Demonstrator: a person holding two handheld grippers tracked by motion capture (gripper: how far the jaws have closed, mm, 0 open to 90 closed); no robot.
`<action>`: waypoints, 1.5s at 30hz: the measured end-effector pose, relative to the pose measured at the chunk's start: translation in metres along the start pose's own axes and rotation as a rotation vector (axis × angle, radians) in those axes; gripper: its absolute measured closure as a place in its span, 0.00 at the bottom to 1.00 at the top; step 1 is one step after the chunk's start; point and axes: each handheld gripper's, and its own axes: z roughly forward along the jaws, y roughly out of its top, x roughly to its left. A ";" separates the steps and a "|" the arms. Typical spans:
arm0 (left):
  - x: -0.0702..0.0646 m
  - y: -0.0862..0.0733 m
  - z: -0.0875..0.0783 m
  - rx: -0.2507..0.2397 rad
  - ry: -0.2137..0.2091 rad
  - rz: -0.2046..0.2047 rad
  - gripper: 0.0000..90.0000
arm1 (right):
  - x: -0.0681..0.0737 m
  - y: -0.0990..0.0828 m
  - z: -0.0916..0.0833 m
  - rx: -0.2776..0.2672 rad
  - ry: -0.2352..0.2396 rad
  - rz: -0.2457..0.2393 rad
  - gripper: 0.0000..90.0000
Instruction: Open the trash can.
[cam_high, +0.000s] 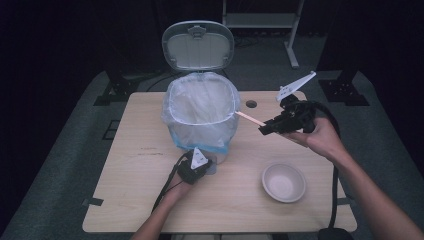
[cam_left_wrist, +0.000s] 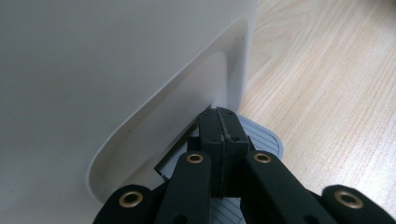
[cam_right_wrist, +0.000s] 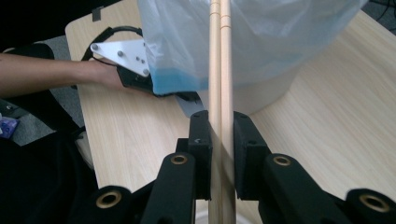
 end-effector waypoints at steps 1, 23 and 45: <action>0.000 0.000 0.000 0.000 0.000 0.000 1.00 | 0.001 0.001 0.001 -0.004 0.003 -0.001 0.88; -0.001 0.000 0.000 -0.005 0.001 0.000 1.00 | 0.007 0.045 0.000 0.008 -0.017 -0.034 0.88; 0.000 0.000 0.000 -0.002 -0.002 0.003 1.00 | 0.002 0.108 0.008 0.041 0.003 -0.075 0.88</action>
